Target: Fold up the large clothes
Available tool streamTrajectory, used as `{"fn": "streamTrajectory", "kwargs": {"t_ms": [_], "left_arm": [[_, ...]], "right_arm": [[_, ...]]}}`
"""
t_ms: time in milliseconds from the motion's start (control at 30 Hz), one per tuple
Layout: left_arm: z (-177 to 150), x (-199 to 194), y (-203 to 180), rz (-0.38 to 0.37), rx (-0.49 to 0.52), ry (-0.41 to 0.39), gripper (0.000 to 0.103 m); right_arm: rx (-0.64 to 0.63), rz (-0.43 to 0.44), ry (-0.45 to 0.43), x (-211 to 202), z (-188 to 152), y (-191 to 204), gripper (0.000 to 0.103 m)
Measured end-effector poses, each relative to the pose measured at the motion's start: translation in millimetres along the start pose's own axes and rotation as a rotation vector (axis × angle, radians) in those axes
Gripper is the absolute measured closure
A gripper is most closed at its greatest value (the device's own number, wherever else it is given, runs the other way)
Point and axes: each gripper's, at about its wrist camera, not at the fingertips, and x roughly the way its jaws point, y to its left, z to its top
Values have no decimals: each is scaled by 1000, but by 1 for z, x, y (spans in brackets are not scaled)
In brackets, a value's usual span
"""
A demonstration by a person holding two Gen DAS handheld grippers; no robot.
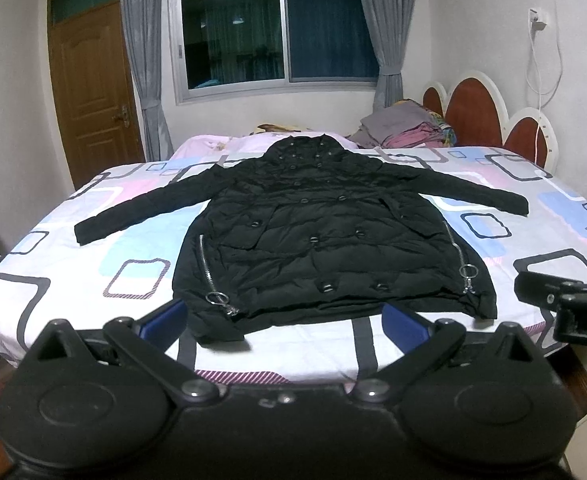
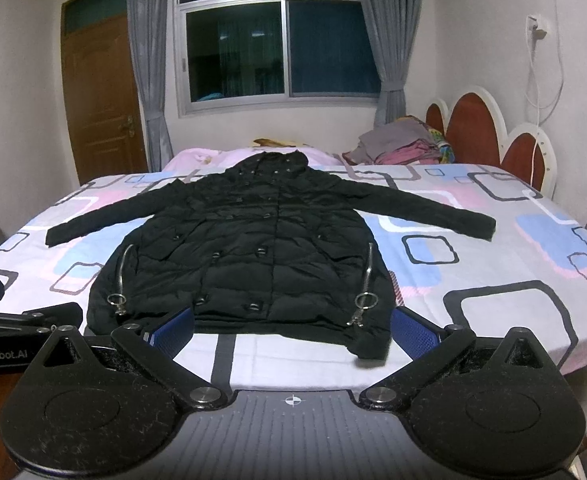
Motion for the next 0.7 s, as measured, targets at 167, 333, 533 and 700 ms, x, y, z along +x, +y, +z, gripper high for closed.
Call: {"fn": "streamTrajectory", "kwargs": {"t_ms": [167, 333, 533, 700], "left_arm": [[0, 0, 0, 0, 2, 0, 0], [2, 0, -4, 0, 7, 1, 0], [3, -2, -5, 0, 5, -3, 0], [4, -4, -6, 1, 9, -1, 0]], "right_arm": [[2, 0, 1, -1, 0, -1, 0], [2, 0, 0, -2, 1, -2, 0], [5, -2, -6, -8, 2, -5, 0], [7, 0, -7, -11, 2, -6, 0]]}}
